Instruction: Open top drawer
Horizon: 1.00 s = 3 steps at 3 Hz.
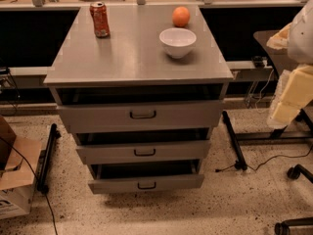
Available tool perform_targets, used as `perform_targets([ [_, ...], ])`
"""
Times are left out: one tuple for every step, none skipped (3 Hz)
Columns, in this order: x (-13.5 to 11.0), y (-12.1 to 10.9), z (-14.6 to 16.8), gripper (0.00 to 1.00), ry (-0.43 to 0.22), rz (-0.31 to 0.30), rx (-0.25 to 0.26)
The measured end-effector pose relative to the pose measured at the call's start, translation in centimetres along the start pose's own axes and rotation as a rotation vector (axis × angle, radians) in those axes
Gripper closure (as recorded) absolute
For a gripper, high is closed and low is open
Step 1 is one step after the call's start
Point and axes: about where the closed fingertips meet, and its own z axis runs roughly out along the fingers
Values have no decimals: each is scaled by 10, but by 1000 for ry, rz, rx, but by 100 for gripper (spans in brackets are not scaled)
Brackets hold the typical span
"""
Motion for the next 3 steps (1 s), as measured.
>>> perform_targets([
  [0,0,0,0,0,0,0],
  [-14,-1,13,0,-54,-21,-3],
  [-32,-3,43,0,-135,-46,-8],
])
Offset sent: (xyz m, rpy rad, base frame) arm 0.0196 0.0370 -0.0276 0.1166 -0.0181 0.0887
